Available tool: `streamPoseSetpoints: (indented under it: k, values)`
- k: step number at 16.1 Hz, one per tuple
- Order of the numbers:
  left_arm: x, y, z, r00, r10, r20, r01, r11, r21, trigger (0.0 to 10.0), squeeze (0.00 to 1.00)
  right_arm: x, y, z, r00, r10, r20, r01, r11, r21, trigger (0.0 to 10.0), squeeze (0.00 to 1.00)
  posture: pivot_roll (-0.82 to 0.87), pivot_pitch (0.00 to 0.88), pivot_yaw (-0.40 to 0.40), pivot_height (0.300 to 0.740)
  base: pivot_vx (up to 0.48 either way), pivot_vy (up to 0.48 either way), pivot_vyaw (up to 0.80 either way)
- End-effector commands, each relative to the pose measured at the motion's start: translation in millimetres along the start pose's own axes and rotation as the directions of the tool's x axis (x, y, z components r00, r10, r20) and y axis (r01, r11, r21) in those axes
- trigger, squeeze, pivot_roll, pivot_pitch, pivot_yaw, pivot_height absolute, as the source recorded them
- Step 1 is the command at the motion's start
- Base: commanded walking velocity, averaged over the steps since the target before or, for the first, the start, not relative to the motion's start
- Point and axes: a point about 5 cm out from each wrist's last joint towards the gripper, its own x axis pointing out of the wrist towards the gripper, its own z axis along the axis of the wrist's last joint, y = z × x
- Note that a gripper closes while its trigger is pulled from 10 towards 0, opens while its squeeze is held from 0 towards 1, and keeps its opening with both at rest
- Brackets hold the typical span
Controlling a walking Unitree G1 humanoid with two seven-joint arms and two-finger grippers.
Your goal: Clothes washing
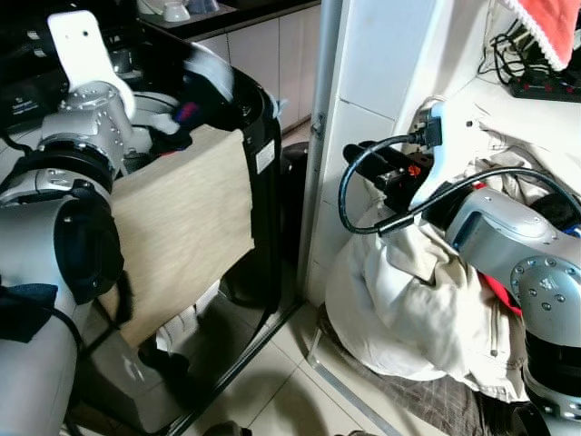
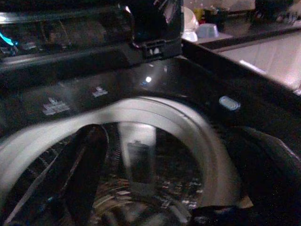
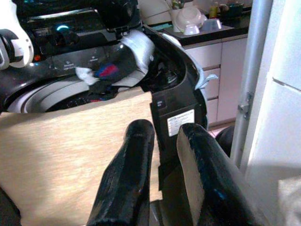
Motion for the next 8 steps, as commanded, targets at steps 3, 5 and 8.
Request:
streamPoseSetpoints:
  k: [3, 5, 8]
  values:
    - [-2.5, -9.0, 19.4, 0.992, -0.018, 0.124, -0.007, 0.979, 0.202, 10.0, 0.00, -1.3, -0.7, 5.8, 1.000, -0.018, 0.024, 0.018, 1.000, -0.018, 10.0, 0.00, -0.20, 0.000, 0.034, 0.740, 0.000, 0.000, 0.00]
    - [-5.3, -20.2, 29.1, 0.977, -0.094, 0.190, 0.049, 0.971, 0.233, 10.0, 0.00, -1.5, -0.9, 5.9, 0.999, -0.024, 0.030, 0.025, 0.999, -0.020, 10.0, 0.00, -0.20, 0.000, 0.038, 0.740, 0.000, 0.000, 0.00]
    - [-14.5, -59.7, 21.7, 0.897, -0.400, 0.188, 0.364, 0.910, 0.200, 10.0, 0.00, -3.5, -3.4, 5.2, 0.997, -0.065, 0.048, 0.065, 0.998, -0.017, 10.0, 0.00, -0.20, 0.000, 0.041, 0.740, 0.000, 0.000, 0.00]
